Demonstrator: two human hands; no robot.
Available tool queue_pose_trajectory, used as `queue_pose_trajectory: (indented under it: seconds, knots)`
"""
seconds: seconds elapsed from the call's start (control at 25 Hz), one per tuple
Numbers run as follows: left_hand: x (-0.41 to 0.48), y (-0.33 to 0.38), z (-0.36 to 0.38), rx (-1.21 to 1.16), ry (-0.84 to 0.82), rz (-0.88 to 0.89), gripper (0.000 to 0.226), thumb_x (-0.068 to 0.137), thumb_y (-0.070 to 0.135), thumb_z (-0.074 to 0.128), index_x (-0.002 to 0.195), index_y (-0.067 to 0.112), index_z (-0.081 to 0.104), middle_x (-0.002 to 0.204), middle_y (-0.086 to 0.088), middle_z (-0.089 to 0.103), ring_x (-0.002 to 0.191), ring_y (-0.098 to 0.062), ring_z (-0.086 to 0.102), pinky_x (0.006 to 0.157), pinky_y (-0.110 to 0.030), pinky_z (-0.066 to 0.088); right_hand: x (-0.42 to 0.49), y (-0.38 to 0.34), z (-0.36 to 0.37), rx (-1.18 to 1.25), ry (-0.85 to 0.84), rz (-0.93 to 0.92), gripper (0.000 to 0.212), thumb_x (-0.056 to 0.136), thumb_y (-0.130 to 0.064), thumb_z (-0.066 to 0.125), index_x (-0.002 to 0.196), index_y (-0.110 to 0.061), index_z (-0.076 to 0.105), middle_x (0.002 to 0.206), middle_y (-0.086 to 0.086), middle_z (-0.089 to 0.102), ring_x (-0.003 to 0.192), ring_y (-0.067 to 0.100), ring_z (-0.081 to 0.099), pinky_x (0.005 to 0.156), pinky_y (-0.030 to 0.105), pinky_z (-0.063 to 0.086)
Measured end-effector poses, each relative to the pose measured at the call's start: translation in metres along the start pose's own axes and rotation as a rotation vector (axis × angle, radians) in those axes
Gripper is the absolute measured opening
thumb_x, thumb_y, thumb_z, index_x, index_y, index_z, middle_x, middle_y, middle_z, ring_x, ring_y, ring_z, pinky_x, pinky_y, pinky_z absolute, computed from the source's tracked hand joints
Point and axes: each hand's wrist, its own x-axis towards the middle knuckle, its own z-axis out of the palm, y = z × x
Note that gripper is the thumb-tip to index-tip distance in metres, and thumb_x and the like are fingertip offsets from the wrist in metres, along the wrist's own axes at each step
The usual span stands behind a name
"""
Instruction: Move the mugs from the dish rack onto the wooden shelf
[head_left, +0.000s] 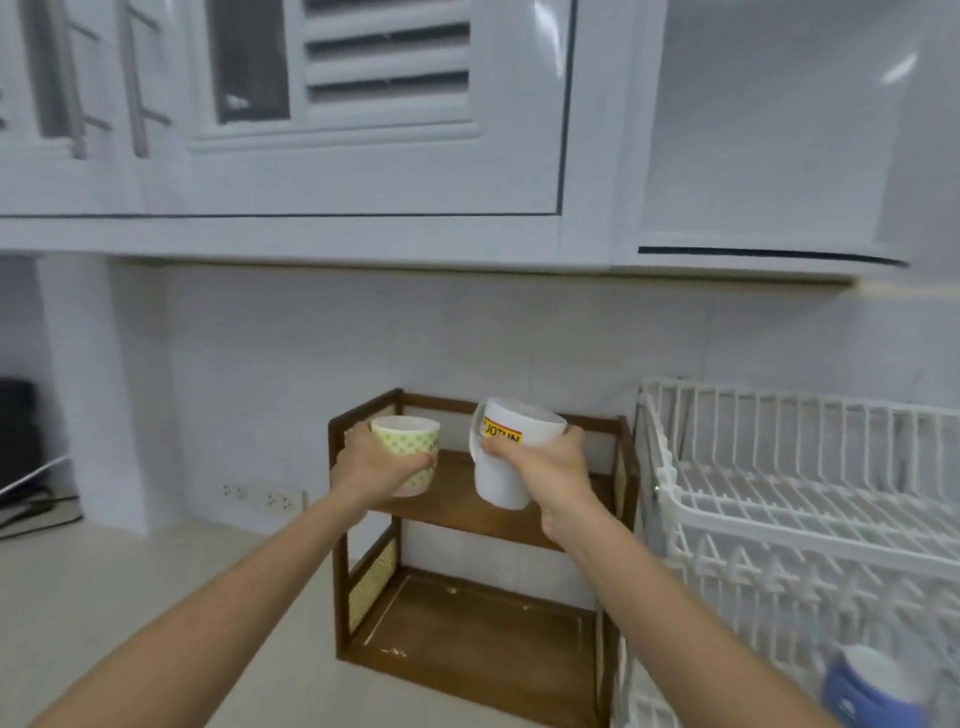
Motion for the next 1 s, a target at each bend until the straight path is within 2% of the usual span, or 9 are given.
queue_pose_trajectory:
  seconds: [0.08,0.16,0.28,0.4,0.56,0.72,0.88,1.0]
  knots:
    - [0.018,-0.007,0.007,0.006,-0.009,0.007,0.09,0.056,0.05,0.085,0.125,0.011,0.044,0.117,-0.009,0.062,0.107,-0.028,0.059,0.086,-0.039,0.053,0.024,0.023,0.017,-0.153,0.084,-0.027,0.08,0.049,-0.027,0.092,0.109,-0.019,0.041,0.099,-0.001,0.062,0.086,0.018,0.06,0.059,0.025,0.045]
    - [0.035,-0.016,0.014,-0.023,-0.04,0.03,0.087,0.056,0.046,0.087,0.124,0.01,0.048,0.118,-0.009,0.063,0.109,-0.028,0.06,0.088,-0.041,0.053,0.047,0.042,0.032,-0.265,0.127,-0.05,0.08,0.048,-0.031,0.092,0.106,-0.021,0.038,0.102,0.001,0.061,0.089,0.02,0.059,0.063,0.027,0.047]
    - [0.057,-0.03,0.026,-0.062,-0.081,0.064,0.08,0.056,0.042,0.088,0.121,0.01,0.054,0.115,-0.009,0.067,0.106,-0.027,0.063,0.086,-0.039,0.055,0.076,0.06,0.052,-0.295,0.166,-0.052,0.081,0.047,-0.032,0.091,0.104,-0.024,0.034,0.107,0.004,0.059,0.097,0.024,0.059,0.074,0.035,0.054]
    - [0.076,-0.046,0.039,-0.064,-0.099,0.045,0.086,0.057,0.047,0.086,0.127,0.013,0.05,0.119,-0.008,0.066,0.112,-0.028,0.06,0.09,-0.038,0.052,0.097,0.075,0.069,-0.352,0.183,-0.035,0.083,0.045,-0.035,0.091,0.105,-0.023,0.035,0.11,0.005,0.058,0.101,0.026,0.059,0.084,0.041,0.056]
    - [0.088,-0.062,0.054,-0.085,-0.153,0.029,0.08,0.058,0.051,0.083,0.124,0.017,0.052,0.121,-0.006,0.066,0.112,-0.028,0.06,0.088,-0.034,0.052,0.107,0.096,0.077,-0.406,0.209,-0.012,0.082,0.048,-0.037,0.091,0.105,-0.024,0.033,0.112,0.006,0.057,0.105,0.028,0.058,0.085,0.037,0.053]
    - [0.091,-0.066,0.062,-0.113,-0.156,0.046,0.079,0.06,0.05,0.083,0.122,0.016,0.048,0.118,-0.008,0.066,0.108,-0.029,0.061,0.081,-0.032,0.051,0.107,0.105,0.072,-0.429,0.167,-0.034,0.087,0.055,-0.035,0.09,0.118,-0.022,0.033,0.114,0.002,0.053,0.109,0.025,0.054,0.086,0.032,0.046]
    - [0.089,-0.067,0.068,-0.149,-0.157,0.066,0.083,0.061,0.046,0.085,0.126,0.014,0.045,0.122,-0.01,0.063,0.112,-0.03,0.059,0.088,-0.034,0.051,0.102,0.104,0.07,-0.428,0.138,-0.033,0.085,0.058,-0.03,0.09,0.122,-0.021,0.034,0.112,0.0,0.053,0.112,0.023,0.053,0.088,0.03,0.045]
    - [0.081,-0.063,0.065,-0.141,-0.156,0.091,0.079,0.066,0.041,0.083,0.128,0.011,0.044,0.123,-0.014,0.062,0.113,-0.033,0.058,0.09,-0.037,0.05,0.09,0.101,0.065,-0.459,0.081,0.052,0.081,0.067,-0.028,0.085,0.129,-0.014,0.035,0.125,0.009,0.056,0.117,0.027,0.054,0.088,0.03,0.045]
